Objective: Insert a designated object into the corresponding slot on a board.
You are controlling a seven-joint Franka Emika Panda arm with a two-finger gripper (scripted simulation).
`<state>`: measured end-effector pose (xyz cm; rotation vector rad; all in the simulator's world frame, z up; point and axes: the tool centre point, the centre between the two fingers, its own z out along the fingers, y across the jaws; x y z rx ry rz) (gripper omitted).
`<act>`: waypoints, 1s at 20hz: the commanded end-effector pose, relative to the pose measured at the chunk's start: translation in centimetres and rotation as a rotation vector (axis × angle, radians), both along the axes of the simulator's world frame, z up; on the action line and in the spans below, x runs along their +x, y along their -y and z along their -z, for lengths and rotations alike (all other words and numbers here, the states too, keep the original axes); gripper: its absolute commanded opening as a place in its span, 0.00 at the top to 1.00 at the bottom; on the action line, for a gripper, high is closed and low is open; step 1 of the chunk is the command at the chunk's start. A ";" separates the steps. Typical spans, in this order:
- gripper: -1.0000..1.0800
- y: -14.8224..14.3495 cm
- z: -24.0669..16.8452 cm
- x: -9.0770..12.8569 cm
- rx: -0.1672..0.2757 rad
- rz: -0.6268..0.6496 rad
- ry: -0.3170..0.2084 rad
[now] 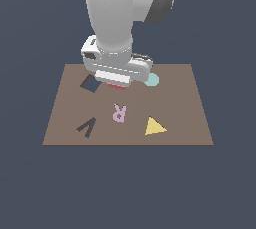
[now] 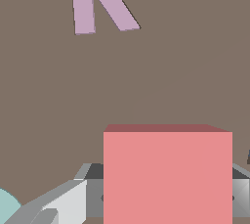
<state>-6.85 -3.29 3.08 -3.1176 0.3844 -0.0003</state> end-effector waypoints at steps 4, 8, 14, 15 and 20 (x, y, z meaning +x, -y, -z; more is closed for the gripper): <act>1.00 0.0 0.0 -0.3 0.000 -0.059 0.000; 1.00 0.1 0.0 -0.6 0.000 -0.132 0.000; 1.00 0.4 -0.1 -1.3 0.000 -0.285 0.000; 1.00 0.4 -0.1 -1.5 0.000 -0.316 0.000; 1.00 0.8 -0.2 -2.2 0.000 -0.490 0.001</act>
